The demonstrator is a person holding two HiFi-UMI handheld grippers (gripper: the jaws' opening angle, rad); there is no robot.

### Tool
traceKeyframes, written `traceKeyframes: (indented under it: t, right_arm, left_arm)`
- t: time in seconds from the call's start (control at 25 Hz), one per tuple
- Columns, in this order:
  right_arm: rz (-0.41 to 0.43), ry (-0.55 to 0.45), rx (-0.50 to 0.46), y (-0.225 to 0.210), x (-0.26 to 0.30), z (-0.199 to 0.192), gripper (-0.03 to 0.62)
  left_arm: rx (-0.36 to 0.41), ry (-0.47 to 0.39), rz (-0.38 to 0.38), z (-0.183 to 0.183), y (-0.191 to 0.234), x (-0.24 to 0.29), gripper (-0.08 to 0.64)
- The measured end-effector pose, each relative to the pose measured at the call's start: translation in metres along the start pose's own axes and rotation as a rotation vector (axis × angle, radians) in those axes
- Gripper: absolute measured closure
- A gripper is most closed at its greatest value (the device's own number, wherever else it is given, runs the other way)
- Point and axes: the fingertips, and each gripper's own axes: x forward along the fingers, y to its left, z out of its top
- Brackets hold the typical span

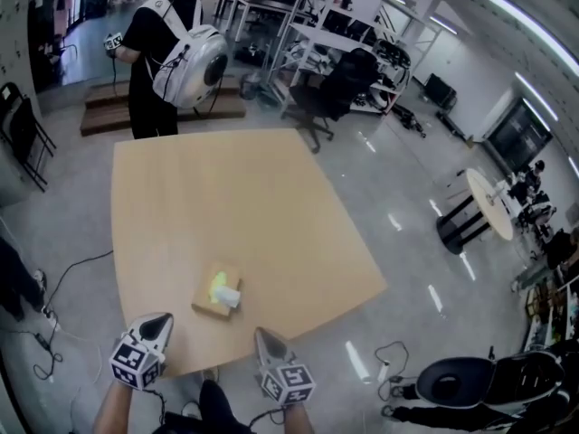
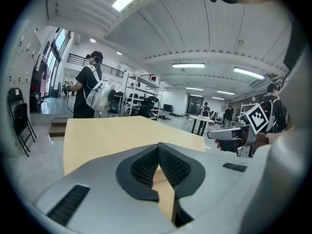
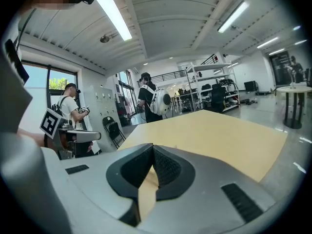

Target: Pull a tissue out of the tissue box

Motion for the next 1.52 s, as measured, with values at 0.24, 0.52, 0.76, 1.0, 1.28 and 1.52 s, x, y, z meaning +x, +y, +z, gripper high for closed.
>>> traceKeyframes:
  t: [0.24,0.52,0.76,1.0,1.28,1.52]
  right_arm:
    - [-0.006,0.038,0.051,-0.013,0.014,-0.016,0.581]
    - [0.010,0.082,0.103,-0.014,0.033,-0.037,0.581]
    - [0.025,0.103,0.123,-0.010,0.048,-0.040,0.581]
    - [0.002,0.082,0.161,-0.024,0.067,-0.031,0.580]
    - [-0.024,0.051,0.179,-0.050,0.084,-0.023,0.578]
    - [0.006,0.054,0.193,-0.049,0.096,-0.023,0.517]
  left_arm:
    - [-0.027,0.055,0.000,-0.018,0.007,0.016,0.552]
    - [-0.098,0.100,-0.011,-0.043,0.016,0.023,0.552]
    - [-0.115,0.124,-0.009,-0.050,0.019,0.023,0.552]
    - [-0.117,0.120,-0.017,-0.045,0.019,0.032,0.552]
    - [-0.118,0.121,-0.017,-0.043,0.010,0.042,0.552]
    - [-0.115,0.127,-0.008,-0.044,0.010,0.036,0.552]
